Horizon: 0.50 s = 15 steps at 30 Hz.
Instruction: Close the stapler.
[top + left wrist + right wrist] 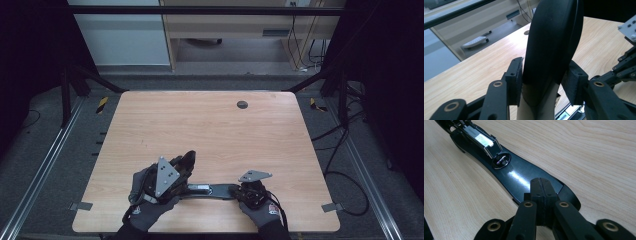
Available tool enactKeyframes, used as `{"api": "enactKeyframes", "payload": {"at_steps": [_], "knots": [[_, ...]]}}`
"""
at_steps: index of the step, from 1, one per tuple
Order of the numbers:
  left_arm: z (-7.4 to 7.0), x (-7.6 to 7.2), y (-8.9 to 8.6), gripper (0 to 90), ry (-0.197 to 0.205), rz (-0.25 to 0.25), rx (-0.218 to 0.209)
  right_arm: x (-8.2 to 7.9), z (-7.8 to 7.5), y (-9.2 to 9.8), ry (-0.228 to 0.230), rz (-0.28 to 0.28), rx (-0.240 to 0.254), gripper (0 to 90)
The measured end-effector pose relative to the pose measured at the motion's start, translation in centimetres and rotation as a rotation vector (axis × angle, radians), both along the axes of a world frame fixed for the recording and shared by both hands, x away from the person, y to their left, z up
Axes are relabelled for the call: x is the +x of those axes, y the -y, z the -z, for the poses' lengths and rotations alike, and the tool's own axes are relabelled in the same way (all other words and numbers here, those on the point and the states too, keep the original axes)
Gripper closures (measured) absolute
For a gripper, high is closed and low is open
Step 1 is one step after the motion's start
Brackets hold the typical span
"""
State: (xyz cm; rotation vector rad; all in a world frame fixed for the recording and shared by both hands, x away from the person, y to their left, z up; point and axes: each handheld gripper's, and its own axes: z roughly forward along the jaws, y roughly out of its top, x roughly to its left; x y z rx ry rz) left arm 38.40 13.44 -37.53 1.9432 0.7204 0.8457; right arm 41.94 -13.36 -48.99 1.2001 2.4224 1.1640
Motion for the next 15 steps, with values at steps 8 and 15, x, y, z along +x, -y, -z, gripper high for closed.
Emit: {"api": "enactKeyframes", "payload": {"at_steps": [8, 15], "knots": [[0.4, 0.0, 1.2, 53.5, 0.010, 0.009, 0.033, 0.0, 0.0, 0.0, -0.006, 0.001, 0.000, 90.0], [0.6, 0.0, 1.7, 53.0, 0.011, 0.015, 0.046, 0.0, 0.0, 0.0, -0.003, -0.002, 0.000, 90.0]]}}
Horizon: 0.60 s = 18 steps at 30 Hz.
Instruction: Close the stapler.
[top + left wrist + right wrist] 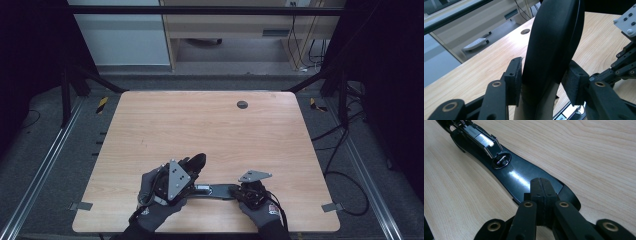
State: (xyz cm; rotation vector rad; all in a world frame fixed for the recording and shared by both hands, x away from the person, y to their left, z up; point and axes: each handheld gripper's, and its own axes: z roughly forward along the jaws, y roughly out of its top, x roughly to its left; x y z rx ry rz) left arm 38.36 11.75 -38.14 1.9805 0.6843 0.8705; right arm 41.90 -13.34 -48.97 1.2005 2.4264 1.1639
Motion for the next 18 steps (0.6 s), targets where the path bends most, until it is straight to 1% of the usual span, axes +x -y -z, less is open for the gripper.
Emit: {"api": "enactKeyframes", "payload": {"at_steps": [18], "knots": [[0.33, 0.05, 0.76, 52.3, 0.001, 0.010, 0.022, 0.03, 0.05, 0.02, 0.004, -0.001, 0.005, 90.0]]}}
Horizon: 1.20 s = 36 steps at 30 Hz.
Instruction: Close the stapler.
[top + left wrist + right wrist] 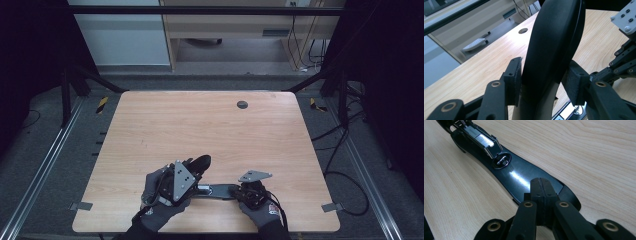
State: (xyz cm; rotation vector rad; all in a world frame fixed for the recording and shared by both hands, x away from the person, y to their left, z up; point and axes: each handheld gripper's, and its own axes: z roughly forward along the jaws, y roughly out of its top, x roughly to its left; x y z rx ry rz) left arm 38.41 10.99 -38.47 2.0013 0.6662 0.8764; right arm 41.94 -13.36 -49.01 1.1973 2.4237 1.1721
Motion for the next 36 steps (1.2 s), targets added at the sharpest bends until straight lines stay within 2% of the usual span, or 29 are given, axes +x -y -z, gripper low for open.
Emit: {"api": "enactKeyframes", "payload": {"at_steps": [36], "knots": [[1.3, -0.1, 2.3, 50.8, 0.026, 0.028, 0.090, 0.0, 0.0, 0.0, 0.000, -0.001, 0.000, 90.0]]}}
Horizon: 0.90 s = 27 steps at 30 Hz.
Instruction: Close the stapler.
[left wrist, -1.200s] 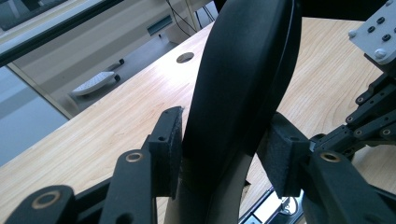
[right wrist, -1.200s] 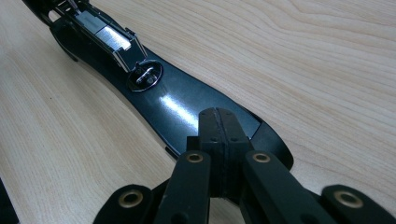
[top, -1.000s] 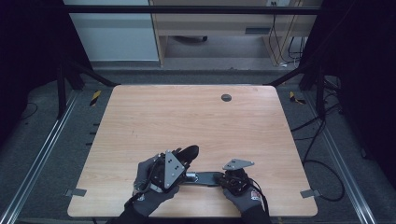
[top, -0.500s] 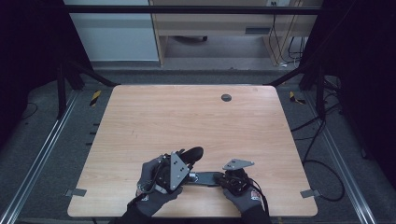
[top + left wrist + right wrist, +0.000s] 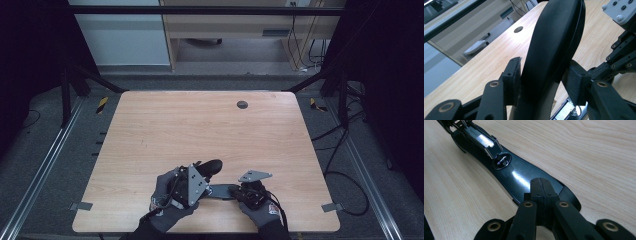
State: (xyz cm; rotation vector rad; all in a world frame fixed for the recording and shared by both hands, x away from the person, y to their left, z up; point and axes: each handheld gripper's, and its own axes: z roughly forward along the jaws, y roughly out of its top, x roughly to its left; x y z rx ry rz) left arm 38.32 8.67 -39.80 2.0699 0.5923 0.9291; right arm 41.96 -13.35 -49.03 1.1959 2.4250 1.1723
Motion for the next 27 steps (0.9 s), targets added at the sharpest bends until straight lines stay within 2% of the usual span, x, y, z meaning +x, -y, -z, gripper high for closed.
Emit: {"api": "enactKeyframes", "payload": {"at_steps": [17, 27], "knots": [[0.9, 0.0, 1.0, 49.3, 0.004, 0.028, 0.042, 0.0, 0.0, 0.0, 0.002, -0.003, 0.000, 90.0], [1.1, -0.1, 1.3, 49.1, 0.008, 0.031, 0.051, 0.0, 0.0, 0.0, 0.001, -0.006, 0.002, 90.0]]}}
